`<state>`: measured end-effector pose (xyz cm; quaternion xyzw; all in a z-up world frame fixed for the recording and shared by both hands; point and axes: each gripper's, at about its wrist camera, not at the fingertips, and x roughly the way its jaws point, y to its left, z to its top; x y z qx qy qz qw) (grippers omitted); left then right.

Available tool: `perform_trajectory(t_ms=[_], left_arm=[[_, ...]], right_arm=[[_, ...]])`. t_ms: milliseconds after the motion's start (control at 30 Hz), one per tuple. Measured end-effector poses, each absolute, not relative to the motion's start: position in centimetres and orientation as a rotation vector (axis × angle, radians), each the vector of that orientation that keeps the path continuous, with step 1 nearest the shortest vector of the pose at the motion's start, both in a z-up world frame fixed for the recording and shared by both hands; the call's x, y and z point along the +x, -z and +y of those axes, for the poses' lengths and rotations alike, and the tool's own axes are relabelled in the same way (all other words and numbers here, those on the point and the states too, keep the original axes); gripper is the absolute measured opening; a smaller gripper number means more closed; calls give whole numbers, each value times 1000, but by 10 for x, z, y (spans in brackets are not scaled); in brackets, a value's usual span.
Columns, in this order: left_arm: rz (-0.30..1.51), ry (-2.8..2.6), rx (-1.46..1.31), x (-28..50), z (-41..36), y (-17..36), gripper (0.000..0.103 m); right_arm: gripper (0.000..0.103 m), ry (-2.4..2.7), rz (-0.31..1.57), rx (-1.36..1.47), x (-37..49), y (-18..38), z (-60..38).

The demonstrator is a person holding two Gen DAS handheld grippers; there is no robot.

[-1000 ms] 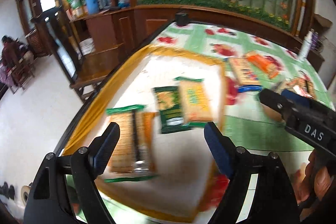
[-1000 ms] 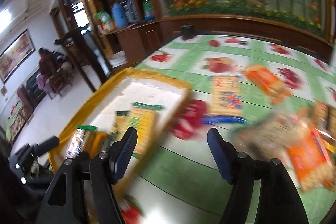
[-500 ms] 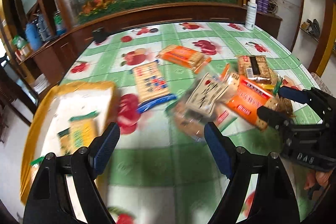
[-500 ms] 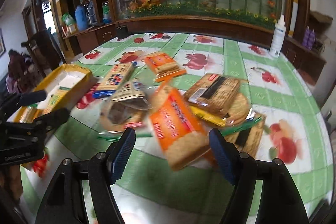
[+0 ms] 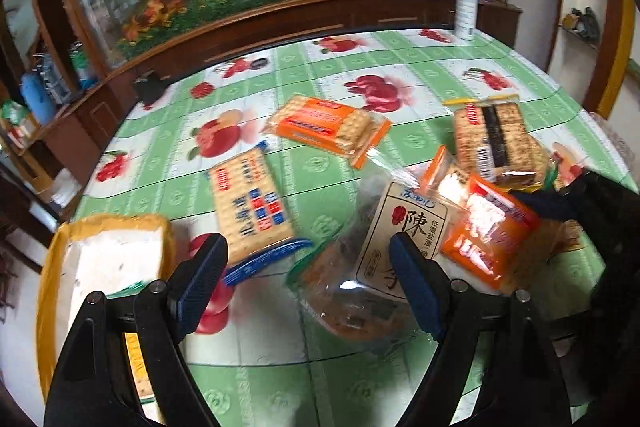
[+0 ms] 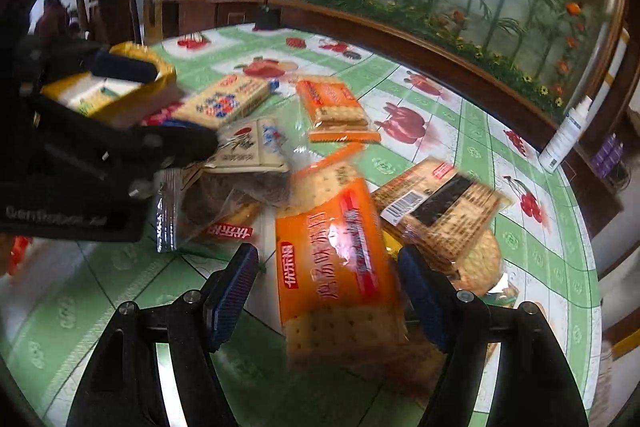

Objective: Organize snacks
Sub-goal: 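Grasp the clear plum-candy bag with the left tool while the right grasps the orange cracker pack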

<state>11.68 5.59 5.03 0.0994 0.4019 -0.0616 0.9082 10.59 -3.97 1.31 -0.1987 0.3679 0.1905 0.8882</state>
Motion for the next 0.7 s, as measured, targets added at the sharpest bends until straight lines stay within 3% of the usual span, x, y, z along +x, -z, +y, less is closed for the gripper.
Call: perform_trajectory(t_ms=[200, 333, 700], left_arm=[[842, 274, 164, 112, 59, -59, 85], [851, 283, 199, 117, 46, -53, 85], [899, 313, 222, 127, 29, -30, 85]], right_arm=[[70, -430, 817, -280, 114, -12, -56], [60, -432, 831, -244, 115, -10, -63], [55, -453, 860, -120, 114, -12, -78]])
